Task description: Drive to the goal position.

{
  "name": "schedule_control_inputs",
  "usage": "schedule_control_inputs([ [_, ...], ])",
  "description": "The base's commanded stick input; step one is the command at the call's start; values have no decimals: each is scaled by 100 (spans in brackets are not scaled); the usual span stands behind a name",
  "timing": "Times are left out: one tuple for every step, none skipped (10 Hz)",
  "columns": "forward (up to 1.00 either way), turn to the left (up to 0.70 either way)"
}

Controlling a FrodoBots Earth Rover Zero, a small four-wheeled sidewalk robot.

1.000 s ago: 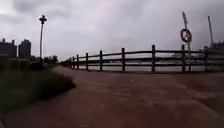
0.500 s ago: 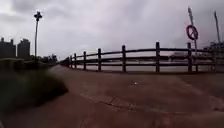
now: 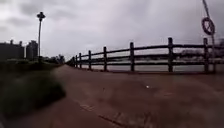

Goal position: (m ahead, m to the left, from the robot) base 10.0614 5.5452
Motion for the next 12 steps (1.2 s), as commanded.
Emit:
schedule_control_inputs([
  [100, 0],
  [100, 27],
  [100, 38],
  [100, 9],
  [100, 0],
  [100, 0],
  [100, 0],
  [100, 2],
  [100, 31],
  [100, 35],
  [100, 27],
  [100, 1],
])
